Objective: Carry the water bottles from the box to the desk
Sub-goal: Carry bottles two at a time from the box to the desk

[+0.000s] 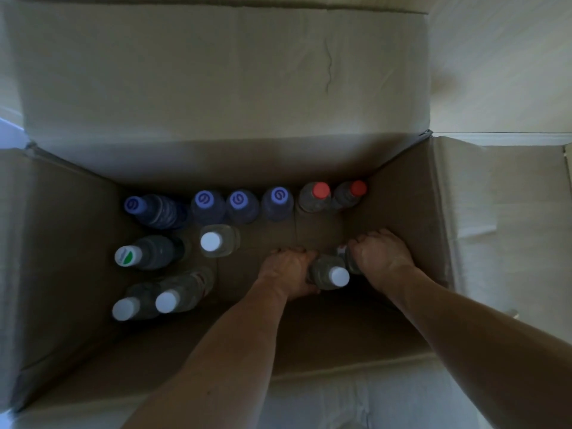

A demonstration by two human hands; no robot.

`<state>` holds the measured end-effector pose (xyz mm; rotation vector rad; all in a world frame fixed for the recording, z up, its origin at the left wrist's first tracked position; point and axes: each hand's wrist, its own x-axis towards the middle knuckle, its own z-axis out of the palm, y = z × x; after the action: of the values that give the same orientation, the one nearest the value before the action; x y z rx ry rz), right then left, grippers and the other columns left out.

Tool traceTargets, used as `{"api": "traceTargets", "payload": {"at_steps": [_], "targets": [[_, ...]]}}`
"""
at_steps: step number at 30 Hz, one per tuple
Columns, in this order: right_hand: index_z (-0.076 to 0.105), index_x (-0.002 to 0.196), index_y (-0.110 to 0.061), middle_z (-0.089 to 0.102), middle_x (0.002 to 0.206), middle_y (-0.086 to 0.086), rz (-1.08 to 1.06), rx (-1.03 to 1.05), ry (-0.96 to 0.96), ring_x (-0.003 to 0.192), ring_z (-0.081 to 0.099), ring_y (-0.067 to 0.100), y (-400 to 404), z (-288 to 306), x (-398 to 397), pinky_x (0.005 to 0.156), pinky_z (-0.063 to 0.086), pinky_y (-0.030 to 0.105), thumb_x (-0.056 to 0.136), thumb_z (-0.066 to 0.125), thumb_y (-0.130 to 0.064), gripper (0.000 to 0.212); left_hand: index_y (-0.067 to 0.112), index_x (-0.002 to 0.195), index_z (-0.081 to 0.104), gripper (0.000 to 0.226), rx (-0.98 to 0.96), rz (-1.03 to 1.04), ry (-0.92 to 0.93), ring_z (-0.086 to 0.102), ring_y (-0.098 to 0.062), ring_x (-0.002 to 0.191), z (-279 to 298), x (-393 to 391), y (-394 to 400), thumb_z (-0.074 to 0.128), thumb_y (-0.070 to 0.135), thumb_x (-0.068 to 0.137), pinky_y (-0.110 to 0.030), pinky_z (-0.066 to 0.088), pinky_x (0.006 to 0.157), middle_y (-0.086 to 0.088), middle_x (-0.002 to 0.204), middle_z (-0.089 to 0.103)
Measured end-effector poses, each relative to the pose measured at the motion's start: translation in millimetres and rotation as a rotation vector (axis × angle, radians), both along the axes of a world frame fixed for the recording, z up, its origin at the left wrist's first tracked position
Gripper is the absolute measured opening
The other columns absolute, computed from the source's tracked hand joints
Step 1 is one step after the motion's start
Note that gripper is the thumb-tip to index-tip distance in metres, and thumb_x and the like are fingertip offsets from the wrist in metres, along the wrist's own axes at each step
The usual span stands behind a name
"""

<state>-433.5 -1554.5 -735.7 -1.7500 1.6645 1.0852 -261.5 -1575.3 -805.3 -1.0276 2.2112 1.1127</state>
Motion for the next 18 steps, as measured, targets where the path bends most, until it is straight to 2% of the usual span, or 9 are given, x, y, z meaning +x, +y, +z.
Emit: {"api": "traceTargets", "payload": {"at_steps": [5, 11, 15, 18], "targets": [[0.052, 0.133, -0.019, 0.057, 0.136, 0.005, -0.014, 0.016, -0.008, 0.127, 0.050, 0.026, -1, -2, 0, 0.111, 0.028, 0.038, 0.103, 0.041, -0.031, 0.034, 0.031, 0.146, 0.040, 0.083, 0.013, 0.005, 0.024, 0.056, -0.029, 0.124, -1, -3, 1, 0.080, 0.051, 0.076, -0.044, 0.047, 0.102, -0.003, 0.140, 0.055], [0.048, 0.135, -0.018, 0.054, 0.138, 0.006, -0.021, 0.031, -0.009, 0.128, 0.047, 0.026, -2, 0, 0, 0.111, 0.028, 0.038, 0.102, 0.044, -0.028, 0.035, 0.026, 0.131, 0.056, 0.058, 0.029, 0.086, 0.102, 0.062, -0.028, 0.116, -1, -5, 2, 0.077, 0.047, 0.081, -0.044, 0.052, 0.096, -0.003, 0.129, 0.063], [0.046, 0.139, -0.018, 0.050, 0.141, 0.006, -0.050, 0.020, -0.046, 0.133, 0.041, 0.027, -3, 3, 2, 0.112, 0.027, 0.037, 0.102, 0.044, -0.027, 0.039, 0.021, 0.124, 0.061, 0.051, 0.064, 0.176, 0.136, 0.064, -0.028, 0.112, 3, 12, -5, 0.080, 0.038, 0.080, -0.043, 0.053, 0.095, -0.005, 0.122, 0.067], [0.042, 0.143, -0.018, 0.046, 0.144, 0.005, -0.068, 0.033, -0.055, 0.135, 0.036, 0.027, 0, 4, 7, 0.112, 0.028, 0.037, 0.099, 0.051, -0.023, 0.045, 0.018, 0.125, 0.062, 0.052, 0.035, 0.194, 0.111, 0.064, -0.030, 0.113, 7, 29, -15, 0.080, 0.032, 0.078, -0.041, 0.052, 0.095, -0.008, 0.122, 0.068]]}}
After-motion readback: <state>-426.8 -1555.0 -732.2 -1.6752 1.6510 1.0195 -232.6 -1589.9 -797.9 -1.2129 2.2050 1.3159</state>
